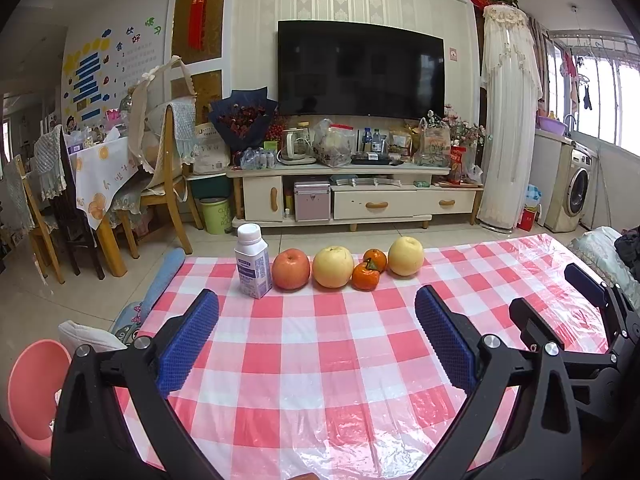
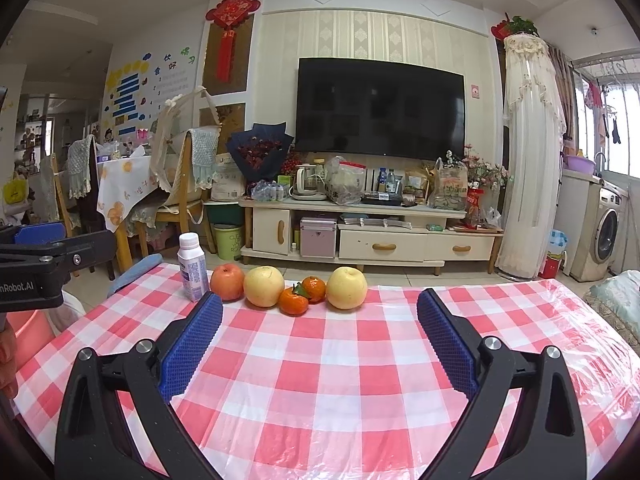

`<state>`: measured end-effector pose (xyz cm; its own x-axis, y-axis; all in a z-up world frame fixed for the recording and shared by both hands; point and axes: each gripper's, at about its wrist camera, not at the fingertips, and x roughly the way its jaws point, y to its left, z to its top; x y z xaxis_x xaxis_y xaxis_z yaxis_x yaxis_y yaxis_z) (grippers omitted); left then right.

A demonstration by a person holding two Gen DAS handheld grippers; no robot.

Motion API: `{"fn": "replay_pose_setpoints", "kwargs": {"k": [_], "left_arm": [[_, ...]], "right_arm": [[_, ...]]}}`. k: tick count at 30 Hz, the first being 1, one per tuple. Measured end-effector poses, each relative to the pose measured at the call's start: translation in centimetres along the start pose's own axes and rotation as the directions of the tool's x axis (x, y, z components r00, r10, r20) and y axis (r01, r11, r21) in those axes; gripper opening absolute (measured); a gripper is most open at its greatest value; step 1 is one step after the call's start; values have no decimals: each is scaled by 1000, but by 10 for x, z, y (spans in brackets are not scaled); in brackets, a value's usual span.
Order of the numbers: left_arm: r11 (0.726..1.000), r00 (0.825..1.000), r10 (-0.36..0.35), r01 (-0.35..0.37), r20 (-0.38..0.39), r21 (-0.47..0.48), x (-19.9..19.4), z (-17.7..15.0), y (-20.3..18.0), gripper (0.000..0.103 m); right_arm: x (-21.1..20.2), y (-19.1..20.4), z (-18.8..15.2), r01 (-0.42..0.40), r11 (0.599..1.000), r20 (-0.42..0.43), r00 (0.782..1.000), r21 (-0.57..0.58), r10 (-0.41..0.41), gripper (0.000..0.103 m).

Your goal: Collect trash

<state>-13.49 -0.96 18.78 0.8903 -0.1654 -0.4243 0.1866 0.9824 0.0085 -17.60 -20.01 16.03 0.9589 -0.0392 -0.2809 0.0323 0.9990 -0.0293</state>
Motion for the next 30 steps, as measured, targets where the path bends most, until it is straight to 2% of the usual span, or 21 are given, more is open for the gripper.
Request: {"fn": "replay_pose_setpoints", "kwargs": {"k": [14,17,20,23,25,28,30], "left_arm": [[1000,1000,-9,9,-3,-9,14,-6,5,99],[1000,1000,-16,16,-16,-9,23,-10,10,99],[1000,998,19,-19,-58,14,42,-22,14,99],[999,986,38,-37,-163,10,76,-43,20,99],[999,970,53,-52,-238,11,100,-60,20,99],[999,943,34,-45,-330,-26,129,-83,23,99],[996,925,11,-44,-379,-79,144,-96,28,99]], "right_arm": [[15,12,-5,-29,999,-42,999,-33,27,97],[22,15,-9,-43,998,-66,997,-41,40,97],[35,17,-17,-53,998,-123,991,-36,48,97],[53,17,-28,-67,998,-212,975,-8,63,97],[69,19,-39,-62,998,-285,957,4,60,97],[89,23,-56,-32,999,-385,923,-6,27,97],[104,28,-71,-20,1000,-451,892,-15,11,97]]}}
